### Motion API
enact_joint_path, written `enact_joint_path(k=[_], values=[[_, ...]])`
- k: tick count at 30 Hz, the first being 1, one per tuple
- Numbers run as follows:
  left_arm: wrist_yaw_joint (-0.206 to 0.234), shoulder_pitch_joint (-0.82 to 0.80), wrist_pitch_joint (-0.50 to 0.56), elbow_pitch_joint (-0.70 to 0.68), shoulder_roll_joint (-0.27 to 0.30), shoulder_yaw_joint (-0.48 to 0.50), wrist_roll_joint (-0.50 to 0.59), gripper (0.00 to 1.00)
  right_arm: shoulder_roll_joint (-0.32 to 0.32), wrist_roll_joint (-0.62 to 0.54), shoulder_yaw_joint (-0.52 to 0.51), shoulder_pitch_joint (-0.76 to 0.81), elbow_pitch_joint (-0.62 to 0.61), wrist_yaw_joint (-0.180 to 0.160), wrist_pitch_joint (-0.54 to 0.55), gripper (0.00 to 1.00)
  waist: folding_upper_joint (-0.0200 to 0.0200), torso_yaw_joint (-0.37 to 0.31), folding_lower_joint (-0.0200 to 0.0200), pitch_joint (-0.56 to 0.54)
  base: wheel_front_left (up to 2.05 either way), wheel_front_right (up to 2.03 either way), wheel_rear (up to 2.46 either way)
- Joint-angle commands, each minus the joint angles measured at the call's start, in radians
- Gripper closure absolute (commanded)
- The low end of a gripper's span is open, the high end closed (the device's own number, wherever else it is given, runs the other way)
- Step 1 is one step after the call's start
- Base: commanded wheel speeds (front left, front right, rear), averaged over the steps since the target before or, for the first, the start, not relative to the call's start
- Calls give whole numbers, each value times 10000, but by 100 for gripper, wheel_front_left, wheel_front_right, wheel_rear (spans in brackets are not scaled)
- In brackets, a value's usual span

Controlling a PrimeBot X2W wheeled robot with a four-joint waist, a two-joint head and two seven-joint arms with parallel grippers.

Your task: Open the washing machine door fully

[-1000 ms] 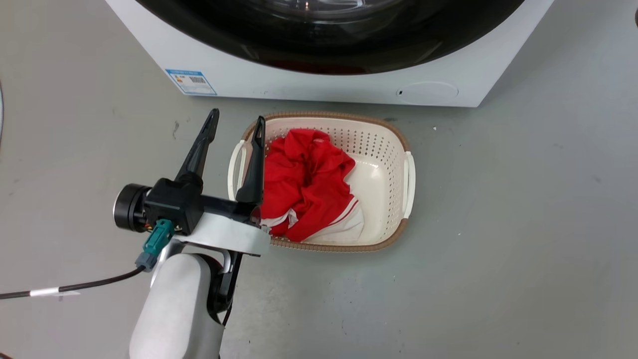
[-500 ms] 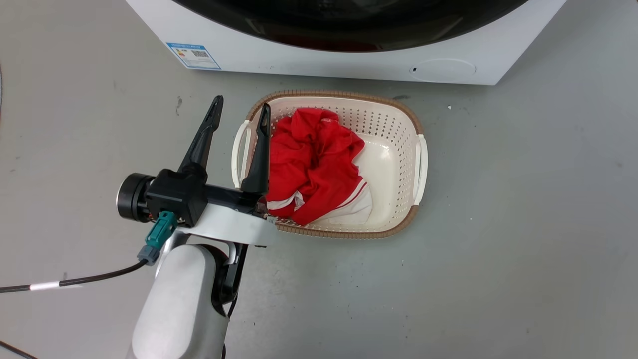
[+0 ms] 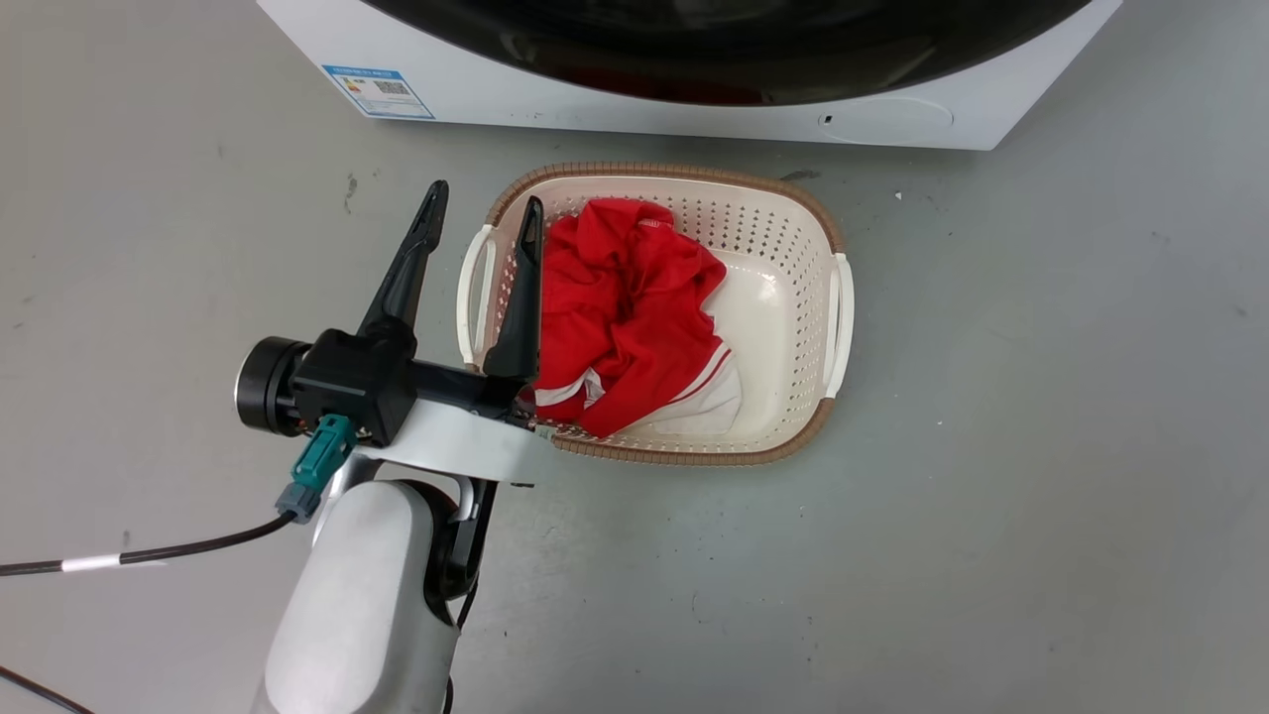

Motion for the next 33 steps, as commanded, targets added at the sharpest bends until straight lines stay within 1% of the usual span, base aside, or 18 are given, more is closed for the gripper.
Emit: enact_joint_path(k=[1, 7, 16, 25, 33], values=[[31, -131, -24, 3, -7, 3, -30, 0, 240, 109, 117, 87, -123, 4, 270, 100, 0, -16, -1, -42, 0, 0, 0], [-17, -39, -24, 106, -7, 8, 27, 0, 126, 350, 112, 626, -448, 2, 947, 100, 0, -97, -1, -379, 0, 0, 0], [-62, 319, -26, 354, -9, 79, 98, 0, 10, 796, 153, 1810, -1185, 2, 1943, 100, 0, -273, -1, -1253, 0, 0, 0], [-191, 775, -24, 626, -9, 193, 185, 0, 137, 1042, 499, 3150, -1984, 2, 2654, 100, 0, -405, -1, -2166, 0, 0, 0], [-252, 1272, -26, 830, -6, 288, 221, 0, 263, 1239, 893, 4403, -2956, 2, 3024, 100, 0, -552, -1, -2991, 0, 0, 0]])
